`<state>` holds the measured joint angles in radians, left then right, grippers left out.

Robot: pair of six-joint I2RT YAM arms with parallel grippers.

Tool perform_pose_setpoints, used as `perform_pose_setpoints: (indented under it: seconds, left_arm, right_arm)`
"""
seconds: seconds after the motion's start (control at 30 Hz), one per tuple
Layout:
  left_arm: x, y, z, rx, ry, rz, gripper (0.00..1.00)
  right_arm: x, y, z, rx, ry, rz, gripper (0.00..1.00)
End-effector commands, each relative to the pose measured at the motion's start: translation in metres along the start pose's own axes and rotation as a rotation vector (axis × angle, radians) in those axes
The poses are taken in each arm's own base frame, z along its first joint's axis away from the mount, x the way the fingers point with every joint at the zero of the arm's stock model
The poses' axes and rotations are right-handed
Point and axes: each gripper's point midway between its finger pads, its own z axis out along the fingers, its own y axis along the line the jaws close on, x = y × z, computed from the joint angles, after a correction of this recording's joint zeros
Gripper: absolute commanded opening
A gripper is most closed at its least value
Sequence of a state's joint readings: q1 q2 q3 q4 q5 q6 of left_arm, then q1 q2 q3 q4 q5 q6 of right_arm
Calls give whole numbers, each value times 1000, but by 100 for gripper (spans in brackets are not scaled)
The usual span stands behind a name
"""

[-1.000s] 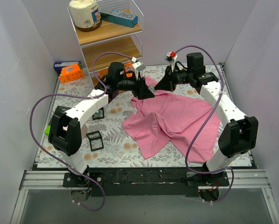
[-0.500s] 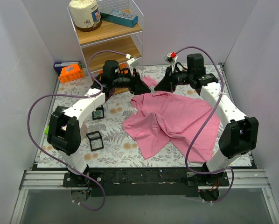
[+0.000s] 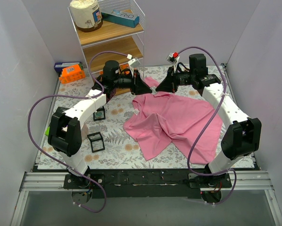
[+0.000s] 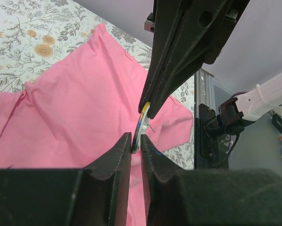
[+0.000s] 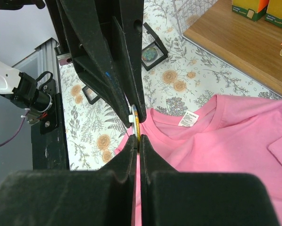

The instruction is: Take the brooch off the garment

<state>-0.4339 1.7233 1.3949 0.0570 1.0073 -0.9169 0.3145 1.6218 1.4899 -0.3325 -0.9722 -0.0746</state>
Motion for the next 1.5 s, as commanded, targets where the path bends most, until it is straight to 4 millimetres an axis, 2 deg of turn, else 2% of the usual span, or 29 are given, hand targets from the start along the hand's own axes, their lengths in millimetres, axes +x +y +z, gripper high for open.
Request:
perform_pose_setpoints:
  seconds: [0.0,0.1,0.23,0.33,0.47,0.57,0.6,0.7,0.87,1.1,1.47]
  left_arm:
    - [-6,-17,-3,57,-6,32,12]
    - [-5,-18,-3,63,-4,29,12]
    - [-3,-19,-2,79,-1,24,5]
    - [-4,-19,-2,82,-3,20,6]
    - [-2,-21,-2,94,1,13,0]
    - [-2,-22,-2,99,0,15,0]
    - [-2,-21,-3,95,0,12,0]
    - [0,-21,-3,91,3,12,0]
    - [1,-20,-3,86,4,9,0]
    - [3,-19,-3,83,5,0,0]
    - [3,-19,-3,87,5,0,0]
  right_arm:
    - [-10,5,-4,-5,-32,-34,1]
    - [-10,4,-3,-5,-33,-26,1]
    - [-10,3,-3,-5,-34,-21,1]
    - [-10,3,-3,-5,-34,-20,1]
    - [-6,3,-2,-5,-29,-12,1]
    - [-5,6,-3,-15,-28,-6,11]
    - [-3,7,-3,-21,-27,-4,18]
    - [-1,13,-3,-48,-28,4,25]
    - [0,19,-5,-72,-30,7,28]
    - [2,30,-4,-122,-33,6,42]
    - [4,24,0,-100,-24,19,36]
